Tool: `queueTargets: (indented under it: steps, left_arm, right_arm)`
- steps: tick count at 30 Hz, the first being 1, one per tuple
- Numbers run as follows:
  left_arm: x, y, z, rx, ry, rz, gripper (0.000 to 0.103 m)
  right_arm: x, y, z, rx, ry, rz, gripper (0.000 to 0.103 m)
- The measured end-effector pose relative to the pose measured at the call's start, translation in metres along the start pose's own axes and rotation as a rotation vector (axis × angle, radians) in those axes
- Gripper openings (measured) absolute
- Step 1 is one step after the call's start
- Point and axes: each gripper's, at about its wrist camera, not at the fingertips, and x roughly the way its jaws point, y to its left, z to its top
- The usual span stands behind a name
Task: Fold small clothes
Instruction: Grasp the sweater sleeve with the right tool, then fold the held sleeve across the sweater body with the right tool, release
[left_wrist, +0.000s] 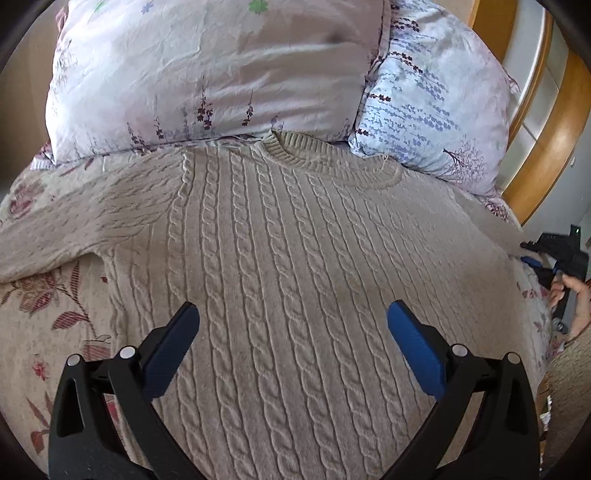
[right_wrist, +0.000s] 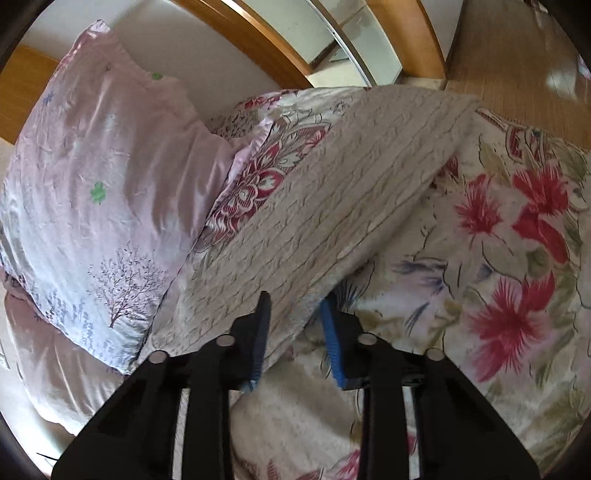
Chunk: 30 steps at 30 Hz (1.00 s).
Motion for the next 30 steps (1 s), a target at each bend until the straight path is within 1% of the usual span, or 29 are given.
queueTargets:
  steps: [2, 5, 8, 11, 13, 16, 17, 19, 20, 22, 24, 26, 28, 29, 30]
  left_arm:
    - [0.003, 0.003, 0.001, -0.016, -0.002, -0.016, 0.101]
    - [0.005, 0.008, 0.003, -0.044, -0.009, -0.054, 0.101]
    - [0.004, 0.013, 0.005, -0.075, -0.029, -0.093, 0.101]
    - [0.0, 0.018, 0.008, -0.093, -0.05, -0.114, 0.101]
    - [-0.002, 0.021, 0.01, -0.104, -0.067, -0.119, 0.101]
    - [-0.004, 0.023, 0.015, -0.121, -0.078, -0.124, 0.101]
    - [-0.005, 0.024, 0.016, -0.128, -0.081, -0.123, 0.101]
    - [-0.005, 0.024, 0.017, -0.132, -0.087, -0.126, 0.101]
    - [-0.006, 0.024, 0.018, -0.132, -0.092, -0.126, 0.101]
    - [-0.008, 0.023, 0.017, -0.13, -0.097, -0.124, 0.101]
    - [-0.008, 0.022, 0.016, -0.128, -0.097, -0.126, 0.101]
    - [-0.008, 0.02, 0.016, -0.126, -0.091, -0.126, 0.101]
    - [-0.007, 0.02, 0.014, -0.123, -0.085, -0.128, 0.101]
    - [-0.007, 0.019, 0.014, -0.12, -0.08, -0.127, 0.101]
    - [-0.007, 0.02, 0.014, -0.118, -0.078, -0.127, 0.101]
  right_arm:
    - [0.002, 0.003, -0.002, -0.02, -0.017, -0.011, 0.017]
    - [0.002, 0.003, -0.003, -0.044, -0.031, -0.012, 0.011]
    - [-0.007, 0.016, -0.004, -0.107, -0.078, -0.007, 0.009]
    - [-0.029, 0.047, -0.008, -0.216, -0.156, 0.034, 0.009]
    - [-0.043, 0.068, -0.016, -0.277, -0.177, 0.073, 0.008]
    - [-0.057, 0.107, -0.036, -0.375, -0.171, 0.193, 0.008]
    - [-0.06, 0.121, -0.046, -0.413, -0.16, 0.227, 0.008]
    - [-0.059, 0.151, -0.074, -0.5, -0.11, 0.305, 0.008]
    - [-0.057, 0.159, -0.084, -0.527, -0.089, 0.322, 0.008]
    - [-0.04, 0.177, -0.115, -0.603, -0.002, 0.341, 0.008]
    - [-0.015, 0.185, -0.145, -0.65, 0.095, 0.313, 0.008]
    - [0.013, 0.183, -0.162, -0.655, 0.176, 0.265, 0.008]
    - [0.033, 0.177, -0.171, -0.626, 0.252, 0.233, 0.01]
    - [0.036, 0.175, -0.17, -0.605, 0.277, 0.226, 0.01]
    - [0.034, 0.171, -0.168, -0.584, 0.289, 0.237, 0.012]
